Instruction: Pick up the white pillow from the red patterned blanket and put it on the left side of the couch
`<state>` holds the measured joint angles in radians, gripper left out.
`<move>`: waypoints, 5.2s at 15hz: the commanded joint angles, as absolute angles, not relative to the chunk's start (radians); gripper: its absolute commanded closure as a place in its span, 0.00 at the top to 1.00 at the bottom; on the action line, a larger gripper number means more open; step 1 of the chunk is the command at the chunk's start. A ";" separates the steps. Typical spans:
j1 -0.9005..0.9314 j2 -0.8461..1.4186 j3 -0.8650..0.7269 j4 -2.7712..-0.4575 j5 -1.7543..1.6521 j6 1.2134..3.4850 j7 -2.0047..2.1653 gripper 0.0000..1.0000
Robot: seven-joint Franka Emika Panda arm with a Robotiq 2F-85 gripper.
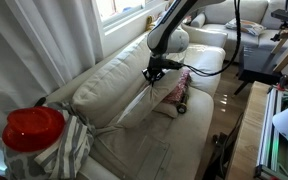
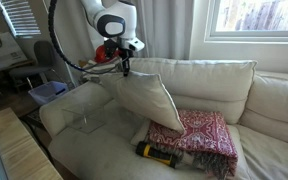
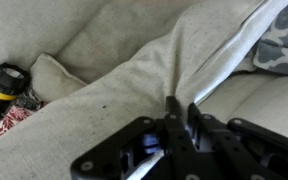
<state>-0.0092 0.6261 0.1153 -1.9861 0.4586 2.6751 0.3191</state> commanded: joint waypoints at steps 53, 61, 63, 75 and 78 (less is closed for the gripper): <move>0.283 1.268 -0.191 -1.176 0.277 2.791 0.763 1.00; 0.313 1.484 -0.335 -0.919 0.262 2.812 0.999 1.00; 0.304 1.525 -0.343 -0.863 0.267 2.828 1.036 1.00; 0.272 1.492 -0.284 -0.914 0.137 2.755 1.193 0.16; 0.224 1.492 -0.203 -0.871 0.193 2.704 1.117 0.00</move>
<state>0.2758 1.4792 -0.2840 -0.9095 0.1668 2.7715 1.1713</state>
